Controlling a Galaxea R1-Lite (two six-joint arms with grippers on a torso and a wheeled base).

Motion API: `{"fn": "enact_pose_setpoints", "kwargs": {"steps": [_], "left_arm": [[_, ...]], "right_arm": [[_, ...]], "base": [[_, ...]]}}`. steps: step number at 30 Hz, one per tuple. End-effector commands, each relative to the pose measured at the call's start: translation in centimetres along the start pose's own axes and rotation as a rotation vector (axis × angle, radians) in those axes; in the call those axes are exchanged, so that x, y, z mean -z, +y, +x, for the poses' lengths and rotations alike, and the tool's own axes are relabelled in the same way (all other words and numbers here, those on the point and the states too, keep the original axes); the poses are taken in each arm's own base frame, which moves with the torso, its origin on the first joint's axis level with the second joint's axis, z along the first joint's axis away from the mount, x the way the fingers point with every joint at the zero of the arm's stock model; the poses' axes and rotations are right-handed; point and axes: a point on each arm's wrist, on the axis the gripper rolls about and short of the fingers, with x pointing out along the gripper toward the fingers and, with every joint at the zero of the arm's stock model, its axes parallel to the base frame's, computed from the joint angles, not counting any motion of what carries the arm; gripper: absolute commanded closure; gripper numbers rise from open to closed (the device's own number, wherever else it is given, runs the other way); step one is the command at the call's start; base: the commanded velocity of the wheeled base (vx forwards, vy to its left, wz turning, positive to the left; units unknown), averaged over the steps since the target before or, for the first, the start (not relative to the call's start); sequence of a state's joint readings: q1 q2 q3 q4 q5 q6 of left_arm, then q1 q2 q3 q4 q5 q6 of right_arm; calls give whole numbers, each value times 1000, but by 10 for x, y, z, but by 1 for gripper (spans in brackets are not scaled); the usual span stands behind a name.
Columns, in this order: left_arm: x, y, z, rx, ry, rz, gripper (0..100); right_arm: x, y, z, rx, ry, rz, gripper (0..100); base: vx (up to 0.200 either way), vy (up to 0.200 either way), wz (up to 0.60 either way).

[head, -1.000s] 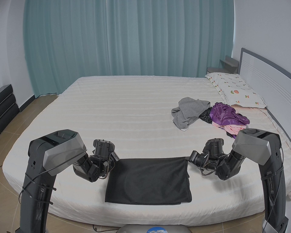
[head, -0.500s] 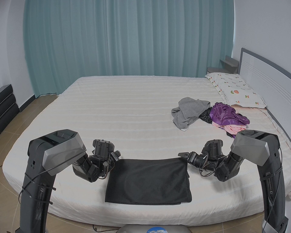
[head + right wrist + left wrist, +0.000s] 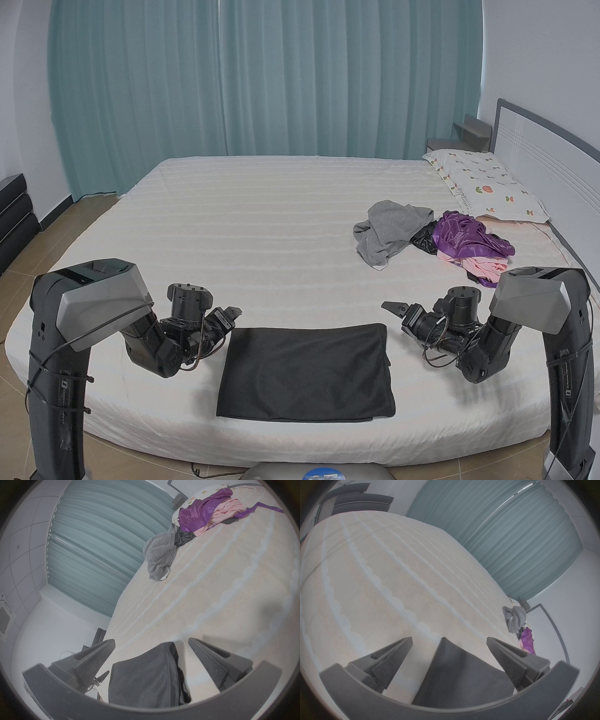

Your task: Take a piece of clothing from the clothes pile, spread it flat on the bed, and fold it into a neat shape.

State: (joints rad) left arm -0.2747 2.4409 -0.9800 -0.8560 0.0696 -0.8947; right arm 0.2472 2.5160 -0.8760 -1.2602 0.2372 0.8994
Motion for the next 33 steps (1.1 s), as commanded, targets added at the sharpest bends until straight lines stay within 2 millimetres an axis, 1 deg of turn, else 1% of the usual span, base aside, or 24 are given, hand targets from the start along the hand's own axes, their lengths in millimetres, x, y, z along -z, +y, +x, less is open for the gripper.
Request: {"fn": "enact_pose_setpoints", "kwargs": {"steps": [1, 4, 7, 11, 17, 19, 21, 27, 33], "left_arm": [[-12, -1, -14, 31, -20, -16, 0], [-10, -2, -14, 31, -11, -15, 0], [-7, -2, -15, 29, -1, -11, 0], [1, -2, -16, 36, 34, 7, 0], [6, 1, -17, 44, 77, 32, 0], [11, 3, -18, 47, 96, 83, 0], [15, 4, -17, 46, 96, 119, 0], [26, 3, -12, 49, 111, 156, 0], [32, 4, -10, 40, 115, 200, 0]], "right_arm": [[7, 1, -14, -4, 14, 11, 0], [9, 1, -14, -13, 14, 11, 0], [10, 1, -13, -15, 17, 9, 0], [11, 1, -13, -11, 20, 9, 0], [12, -1, -11, -7, 24, 10, 0], [12, -1, -11, -7, 24, 8, 0], [13, 0, -11, -10, 28, 7, 0], [14, 1, -10, -11, 30, 4, 0], [17, 1, -8, -10, 37, 0, 0]], "base": [[0, 0, 0], [0, 0, 0], [-200, 0, 0], [0, 0, 0], [0, 0, 0], [0, 0, 0], [0, 0, 0], [0, 0, 0], [0, 0, 0]]}}
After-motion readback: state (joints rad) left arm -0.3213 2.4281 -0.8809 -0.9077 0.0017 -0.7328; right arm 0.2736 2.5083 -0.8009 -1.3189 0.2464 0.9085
